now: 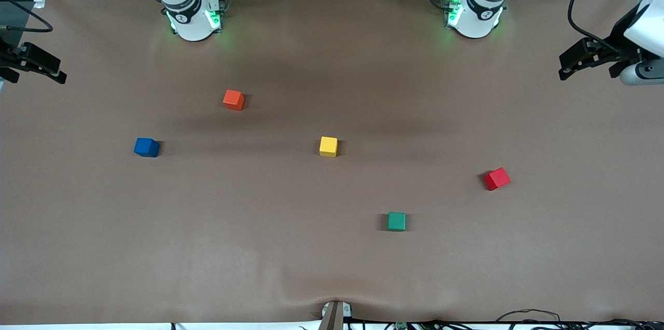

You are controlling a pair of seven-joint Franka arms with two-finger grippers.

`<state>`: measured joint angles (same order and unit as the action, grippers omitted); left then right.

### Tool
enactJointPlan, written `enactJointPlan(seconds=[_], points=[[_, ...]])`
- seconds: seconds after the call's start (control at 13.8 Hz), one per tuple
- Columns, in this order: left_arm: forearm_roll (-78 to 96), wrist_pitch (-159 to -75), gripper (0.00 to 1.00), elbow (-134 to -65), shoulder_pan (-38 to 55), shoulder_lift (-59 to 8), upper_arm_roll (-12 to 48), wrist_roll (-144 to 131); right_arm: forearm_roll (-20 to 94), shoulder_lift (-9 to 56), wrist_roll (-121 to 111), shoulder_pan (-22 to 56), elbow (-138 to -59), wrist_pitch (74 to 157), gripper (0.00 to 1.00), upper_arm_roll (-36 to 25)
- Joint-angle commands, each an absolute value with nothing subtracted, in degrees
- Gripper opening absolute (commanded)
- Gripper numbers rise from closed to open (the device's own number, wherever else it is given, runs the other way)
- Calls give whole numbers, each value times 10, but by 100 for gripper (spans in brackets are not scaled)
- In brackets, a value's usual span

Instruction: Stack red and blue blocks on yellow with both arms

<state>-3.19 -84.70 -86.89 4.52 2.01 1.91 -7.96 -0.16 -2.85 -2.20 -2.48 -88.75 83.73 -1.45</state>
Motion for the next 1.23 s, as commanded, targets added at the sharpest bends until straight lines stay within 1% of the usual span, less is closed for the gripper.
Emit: enactJointPlan(seconds=[0.0,0.51,1.16], points=[[-36,-836,100,-860,44,27,23,-74,7,-41,-16,-23,-901,838,100,-17],[-33,-836,100,-849,43,27,20,-55,7,-41,-16,-24,-901,837,100,-17],[-18,-827,100,-853,43,28,20,-53,7,-41,-16,-24,-902,837,100,-18]])
